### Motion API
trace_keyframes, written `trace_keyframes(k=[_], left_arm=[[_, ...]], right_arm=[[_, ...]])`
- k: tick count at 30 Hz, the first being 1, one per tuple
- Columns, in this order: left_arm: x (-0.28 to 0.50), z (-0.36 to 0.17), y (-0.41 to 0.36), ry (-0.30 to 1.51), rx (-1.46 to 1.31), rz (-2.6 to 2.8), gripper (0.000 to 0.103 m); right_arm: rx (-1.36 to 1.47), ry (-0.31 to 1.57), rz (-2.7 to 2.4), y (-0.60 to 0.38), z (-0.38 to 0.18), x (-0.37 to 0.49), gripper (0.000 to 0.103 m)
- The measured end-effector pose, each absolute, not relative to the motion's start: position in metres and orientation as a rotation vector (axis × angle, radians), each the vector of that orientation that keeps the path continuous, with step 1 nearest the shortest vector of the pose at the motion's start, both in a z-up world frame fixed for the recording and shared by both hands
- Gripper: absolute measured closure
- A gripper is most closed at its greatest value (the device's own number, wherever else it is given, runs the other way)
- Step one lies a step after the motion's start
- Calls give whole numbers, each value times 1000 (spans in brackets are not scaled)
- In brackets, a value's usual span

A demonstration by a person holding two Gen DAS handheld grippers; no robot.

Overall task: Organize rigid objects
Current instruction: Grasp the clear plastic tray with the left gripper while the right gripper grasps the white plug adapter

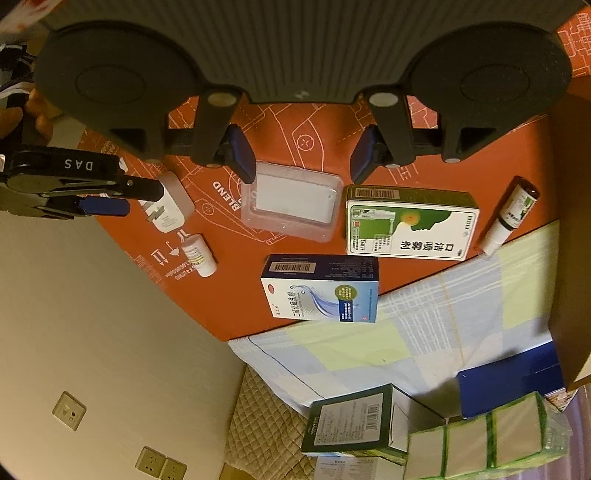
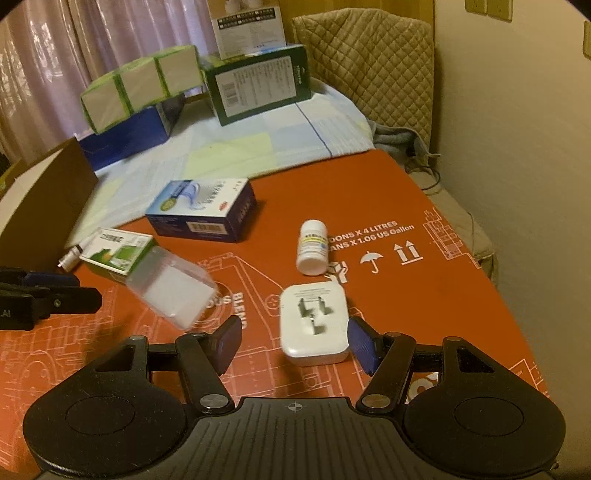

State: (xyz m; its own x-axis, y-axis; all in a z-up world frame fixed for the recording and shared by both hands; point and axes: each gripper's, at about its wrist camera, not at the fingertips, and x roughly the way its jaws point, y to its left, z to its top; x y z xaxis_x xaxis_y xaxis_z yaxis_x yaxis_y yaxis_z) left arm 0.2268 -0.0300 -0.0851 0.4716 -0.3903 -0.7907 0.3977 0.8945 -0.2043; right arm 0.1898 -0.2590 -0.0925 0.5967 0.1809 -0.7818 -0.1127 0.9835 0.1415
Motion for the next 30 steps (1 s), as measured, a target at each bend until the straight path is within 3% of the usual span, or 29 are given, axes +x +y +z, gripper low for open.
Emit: trace_keyframes(k=[30], left_arm=[[267, -123, -74, 989, 105, -548, 40]], right_arm=[[82, 981, 172, -273, -129, 220, 43]])
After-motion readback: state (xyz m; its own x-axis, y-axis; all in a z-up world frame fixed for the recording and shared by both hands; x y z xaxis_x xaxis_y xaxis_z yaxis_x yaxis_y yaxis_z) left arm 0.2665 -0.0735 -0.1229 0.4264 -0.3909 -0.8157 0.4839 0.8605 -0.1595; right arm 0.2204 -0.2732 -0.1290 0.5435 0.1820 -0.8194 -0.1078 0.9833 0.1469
